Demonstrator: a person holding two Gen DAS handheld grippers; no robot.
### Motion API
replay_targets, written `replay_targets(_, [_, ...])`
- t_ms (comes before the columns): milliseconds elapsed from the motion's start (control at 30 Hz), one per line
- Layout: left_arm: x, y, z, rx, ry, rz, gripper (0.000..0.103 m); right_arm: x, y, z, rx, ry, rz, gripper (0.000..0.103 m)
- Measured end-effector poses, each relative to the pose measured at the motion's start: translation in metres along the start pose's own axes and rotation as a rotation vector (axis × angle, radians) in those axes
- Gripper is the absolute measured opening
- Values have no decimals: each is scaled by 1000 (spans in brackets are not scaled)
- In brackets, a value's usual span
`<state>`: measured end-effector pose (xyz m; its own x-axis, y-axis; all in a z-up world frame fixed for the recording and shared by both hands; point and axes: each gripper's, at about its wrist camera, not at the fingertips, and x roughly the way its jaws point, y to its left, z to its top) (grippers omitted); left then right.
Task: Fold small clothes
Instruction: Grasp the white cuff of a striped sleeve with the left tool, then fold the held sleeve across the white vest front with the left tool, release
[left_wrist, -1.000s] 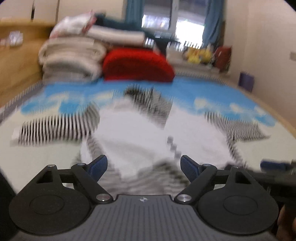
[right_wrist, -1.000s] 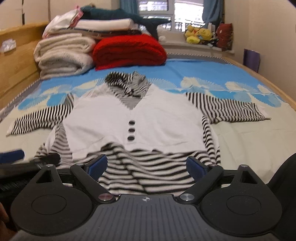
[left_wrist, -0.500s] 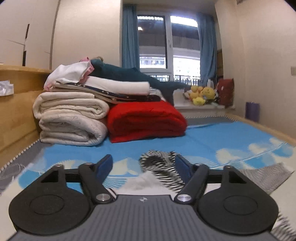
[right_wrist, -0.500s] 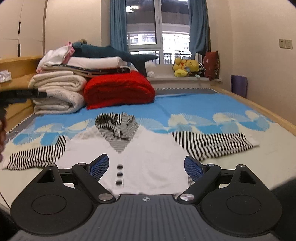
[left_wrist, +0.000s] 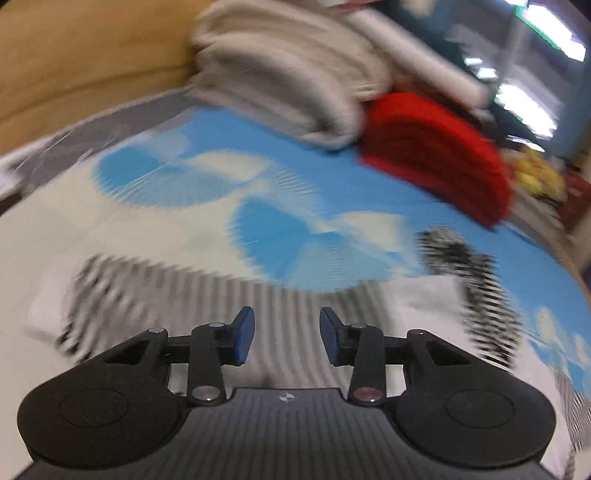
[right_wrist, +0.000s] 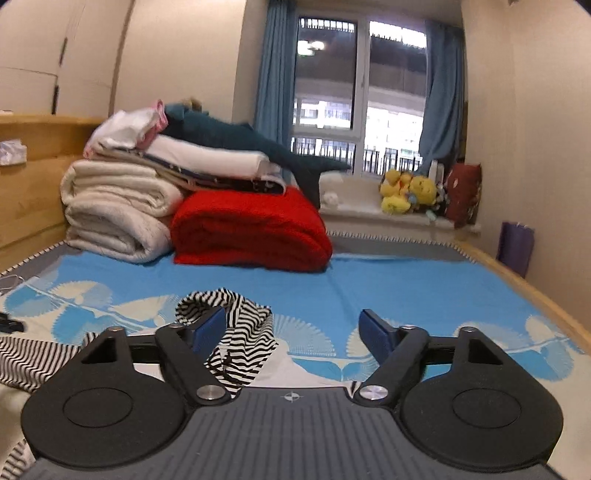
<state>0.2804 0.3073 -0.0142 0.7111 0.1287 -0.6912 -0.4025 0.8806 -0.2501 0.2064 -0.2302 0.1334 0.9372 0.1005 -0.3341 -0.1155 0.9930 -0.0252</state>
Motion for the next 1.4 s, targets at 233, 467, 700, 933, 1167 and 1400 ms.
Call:
replay_targets(233, [29,103,7,-231,124,208,43,69,9,-23,69,143,-52,40])
replay_targets(467, [43,154,6,-382,212,291,43,92,36,-17,30,129,16,40])
replay_targets(700, [41,159,5,-414,204,348,16,91,40,-19,15,150,29,39])
replay_targets(933, [32,156,6,-447,137,385,0,81,20,-24,40,164,35,12])
replay_targets(1167, [21,128,12,-425,72,277,0,75,2,-31,91,188,24,12])
replay_targets(1400, [27,166,-14,-675,192,348,34,69,-1,-36,101,208,52,28])
